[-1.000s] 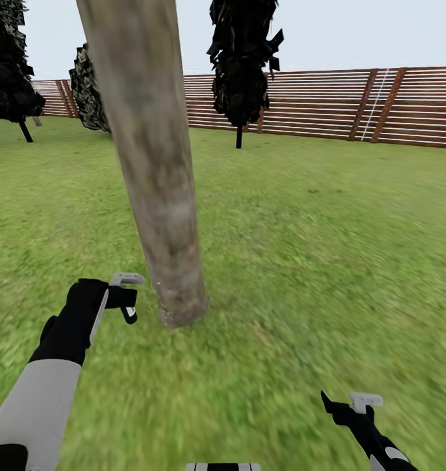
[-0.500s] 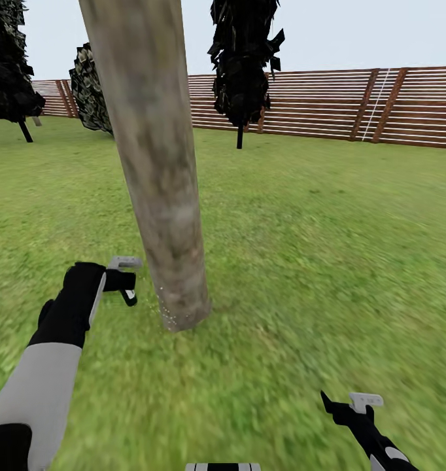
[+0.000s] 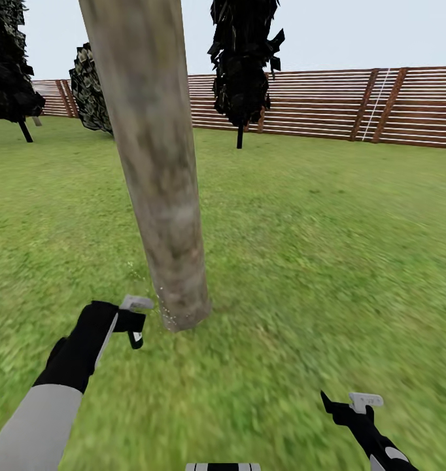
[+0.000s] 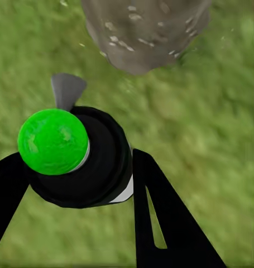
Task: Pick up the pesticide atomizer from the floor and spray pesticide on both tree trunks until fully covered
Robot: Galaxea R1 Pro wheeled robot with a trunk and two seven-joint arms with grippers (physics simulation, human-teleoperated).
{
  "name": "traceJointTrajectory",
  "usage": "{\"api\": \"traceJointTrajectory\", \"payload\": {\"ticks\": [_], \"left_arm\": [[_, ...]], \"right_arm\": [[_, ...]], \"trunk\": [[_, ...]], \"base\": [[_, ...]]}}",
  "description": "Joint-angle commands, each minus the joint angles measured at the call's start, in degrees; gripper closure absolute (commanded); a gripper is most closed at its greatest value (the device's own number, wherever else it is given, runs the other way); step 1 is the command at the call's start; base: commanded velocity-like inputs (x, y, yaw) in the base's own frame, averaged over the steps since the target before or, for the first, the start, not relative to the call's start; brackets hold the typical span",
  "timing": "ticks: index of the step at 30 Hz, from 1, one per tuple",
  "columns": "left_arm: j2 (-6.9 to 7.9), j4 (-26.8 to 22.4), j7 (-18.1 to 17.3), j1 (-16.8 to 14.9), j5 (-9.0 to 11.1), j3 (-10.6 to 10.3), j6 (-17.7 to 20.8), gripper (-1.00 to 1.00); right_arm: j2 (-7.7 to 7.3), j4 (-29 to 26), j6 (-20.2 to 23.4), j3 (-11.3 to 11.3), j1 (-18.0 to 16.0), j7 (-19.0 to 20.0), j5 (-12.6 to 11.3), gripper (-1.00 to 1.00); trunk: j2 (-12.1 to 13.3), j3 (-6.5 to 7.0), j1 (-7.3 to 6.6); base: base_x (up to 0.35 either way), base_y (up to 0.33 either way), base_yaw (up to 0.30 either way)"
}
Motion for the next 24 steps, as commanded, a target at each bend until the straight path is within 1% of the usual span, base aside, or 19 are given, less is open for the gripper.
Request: {"api": "traceJointTrajectory", "payload": {"ticks": [1, 7, 10, 13, 17, 20, 24], "left_arm": [[0.02, -0.1, 0.0, 0.1, 0.0, -0.1, 0.0, 1.00], [0.17, -1.2, 0.1, -0.6, 0.0, 0.0, 0.3, 1.00], [0.23, -4.0, 0.2, -3.7, -0.1, 0.0, 1.1, 1.00], [0.33, -4.6, 0.2, -5.9, -0.2, 0.0, 1.3, 1.00], [0.00, -4.8, 0.2, -5.8, -0.3, -0.3, 1.2, 1.00], [-0.17, -4.3, 0.4, -5.5, -0.3, 0.0, 0.9, 1.00], [-0.25, -3.2, 0.5, -4.9, 0.0, 0.0, 0.8, 1.00]], "right_arm": [[0.00, 0.0, 0.0, 0.0, 0.0, 0.0, 0.0, -1.00], [0.00, 0.0, 0.0, 0.0, 0.0, 0.0, 0.0, -1.00], [0.00, 0.0, 0.0, 0.0, 0.0, 0.0, 0.0, -1.00], [0.00, 0.0, 0.0, 0.0, 0.0, 0.0, 0.0, -1.00], [0.00, 0.0, 0.0, 0.0, 0.0, 0.0, 0.0, -1.00], [-0.01, 0.0, 0.0, 0.0, 0.0, 0.0, 0.0, -1.00], [-0.01, 0.0, 0.0, 0.0, 0.0, 0.0, 0.0, -1.00]], "trunk": [[0.0, 0.00, 0.00], [0.0, 0.00, 0.00], [0.0, 0.00, 0.00], [0.0, 0.00, 0.00], [0.0, 0.00, 0.00], [0.0, 0.00, 0.00], [0.0, 0.00, 0.00]], "base": [[0.000, 0.000, 0.000], [0.000, 0.000, 0.000], [0.000, 0.000, 0.000], [0.000, 0.000, 0.000], [0.000, 0.000, 0.000], [0.000, -0.024, 0.000], [0.000, -0.202, 0.000]]}}
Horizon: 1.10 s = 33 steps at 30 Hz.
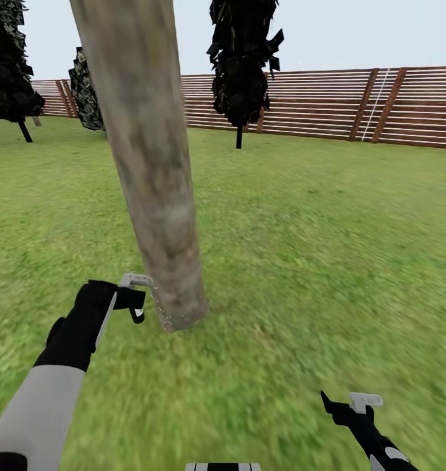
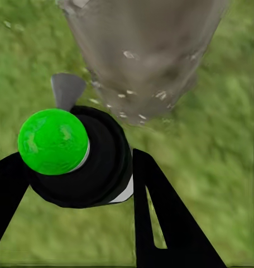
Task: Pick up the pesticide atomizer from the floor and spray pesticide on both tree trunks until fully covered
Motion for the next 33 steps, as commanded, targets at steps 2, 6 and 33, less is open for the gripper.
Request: {"api": "traceJointTrajectory", "payload": {"ticks": [2, 6, 33], "left_arm": [[-0.01, 0.1, 0.0, 0.1, 0.0, 0.1, 0.1, 1.00], [-0.02, 0.2, 0.0, 0.2, 0.1, 0.2, 0.2, 1.00], [0.52, -6.1, -0.2, 2.8, 0.0, 6.1, -1.5, 1.00]], "right_arm": [[0.00, 0.0, 0.0, 0.0, 0.0, 0.0, 0.0, -1.00], [0.01, 0.0, 0.0, 0.0, 0.0, 0.0, 0.0, -1.00], [0.01, 0.0, 0.0, 0.0, 0.0, 0.0, 0.0, -1.00]], "trunk": [[0.0, 0.00, 0.00], [0.0, 0.00, 0.00], [0.0, 0.00, 0.00]], "base": [[0.000, -0.263, 0.000], [-0.001, -0.271, 0.000], [-0.013, -0.080, 0.000]]}}
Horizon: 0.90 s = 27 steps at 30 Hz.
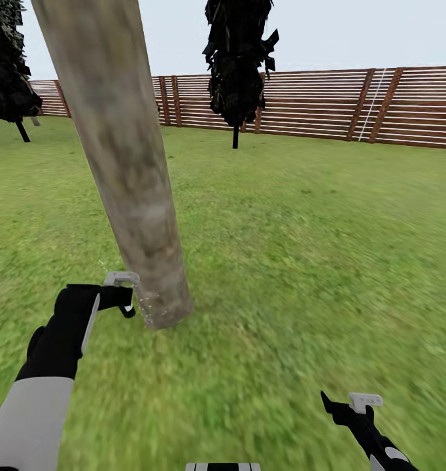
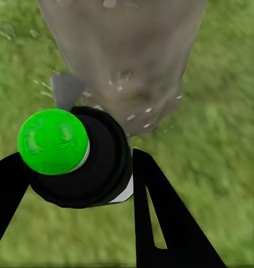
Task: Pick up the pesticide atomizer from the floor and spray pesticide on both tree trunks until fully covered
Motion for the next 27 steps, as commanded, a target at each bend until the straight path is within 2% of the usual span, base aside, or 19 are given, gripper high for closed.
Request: {"api": "traceJointTrajectory", "payload": {"ticks": [1, 5, 9, 12, 16, 19, 25, 27], "left_arm": [[0.00, -0.2, 0.0, 0.1, 0.0, -0.1, 0.6, 1.00], [-0.08, -0.1, 0.0, 0.2, -0.2, -0.3, 0.8, 1.00], [-0.26, 2.3, 0.4, 1.4, -0.3, -0.2, 0.6, 1.00], [-0.34, 6.6, 0.4, 1.8, -0.4, -0.2, -0.4, 1.00], [-0.43, 15.3, 0.6, 1.9, -0.1, 0.2, -6.8, 1.00], [-0.18, 16.1, 0.6, 1.9, 0.0, 0.5, -7.2, 1.00], [0.07, 16.5, 0.6, 1.9, 0.0, 0.6, -7.3, 1.00], [0.12, 17.9, 0.7, 1.9, -0.1, 0.6, -10.7, 1.00]], "right_arm": [[0.00, 0.0, 0.0, 0.0, 0.0, 0.0, 0.0, -1.00], [0.00, 0.0, 0.0, 0.0, 0.0, 0.0, 0.0, -1.00], [0.00, 0.0, 0.0, 0.0, 0.0, 0.0, 0.0, -1.00], [0.00, 0.0, 0.0, 0.0, 0.0, 0.0, 0.0, -1.00], [0.00, 0.0, 0.0, 0.0, 0.0, 0.0, 0.0, -1.00], [0.00, 0.0, 0.0, 0.0, 0.0, 0.0, 0.0, -1.00], [0.00, 0.0, 0.0, 0.0, 0.0, 0.0, 0.0, -1.00], [0.00, 0.0, 0.0, 0.0, 0.0, 0.0, 0.0, -1.00]], "trunk": [[0.0, 0.00, 0.00], [0.0, 0.00, 0.00], [0.0, 0.00, 0.00], [0.0, 0.00, 0.00], [0.0, 0.00, 0.00], [0.0, 0.00, 0.00], [0.0, 0.00, 0.00], [0.0, 0.00, 0.00]], "base": [[0.000, 0.000, 0.000], [0.000, 0.000, 0.000], [0.000, -0.038, 0.000], [0.000, -0.221, 0.000], [0.000, -0.260, 0.000], [-0.053, -0.099, 0.000], [-0.284, -0.009, 0.000], [-0.056, 0.000, 0.000]]}}
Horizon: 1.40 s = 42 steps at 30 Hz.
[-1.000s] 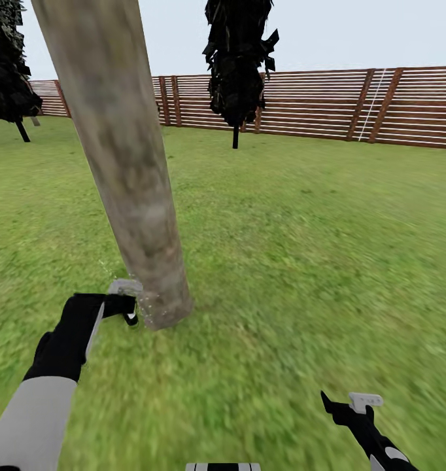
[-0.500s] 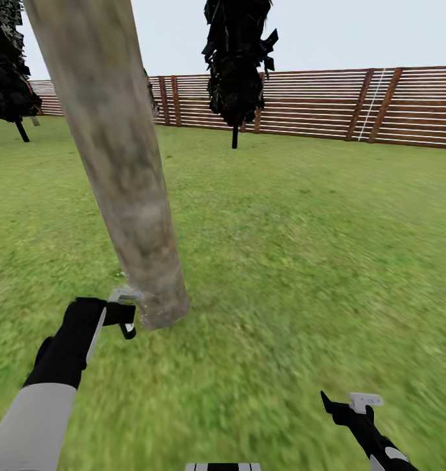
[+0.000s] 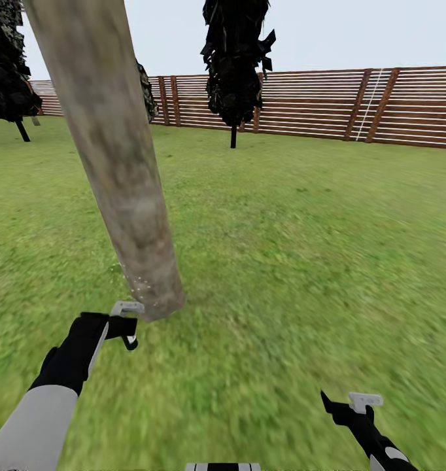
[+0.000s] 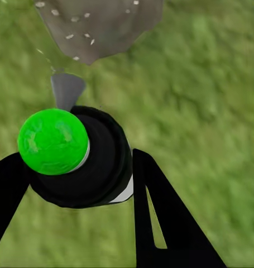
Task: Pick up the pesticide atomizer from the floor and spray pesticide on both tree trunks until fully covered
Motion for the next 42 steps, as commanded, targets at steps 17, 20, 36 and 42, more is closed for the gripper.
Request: {"api": "traceJointTrajectory", "payload": {"ticks": [17, 20, 36, 42], "left_arm": [[-0.10, 0.6, 0.0, 0.0, 0.0, 4.5, -2.8, 1.00], [-0.22, 0.6, 0.0, -0.3, -0.1, 4.3, -2.5, 1.00], [-0.19, -8.9, -0.2, -1.7, -0.1, 3.9, 9.4, 1.00], [-0.06, -12.9, -0.2, -1.8, -0.2, 3.8, 10.8, 1.00]], "right_arm": [[0.00, 1.0, -12.1, -0.1, 3.9, -0.3, -0.3, -1.00], [-0.04, 1.1, -12.5, -0.2, 4.1, -0.4, -0.4, -1.00], [0.00, 1.0, -12.4, -0.3, 4.2, -0.4, -0.5, -1.00], [0.00, 1.0, -12.4, -0.3, 4.2, -0.4, -0.5, -1.00]], "trunk": [[-0.2, -3.10, 0.36], [-0.2, -3.77, 0.44], [-0.2, -3.45, 0.46], [-0.2, -2.92, 0.46]], "base": [[-0.003, 0.000, 0.000], [0.000, 0.000, 0.000], [0.000, 0.000, 0.000], [0.000, 0.000, 0.000]]}}
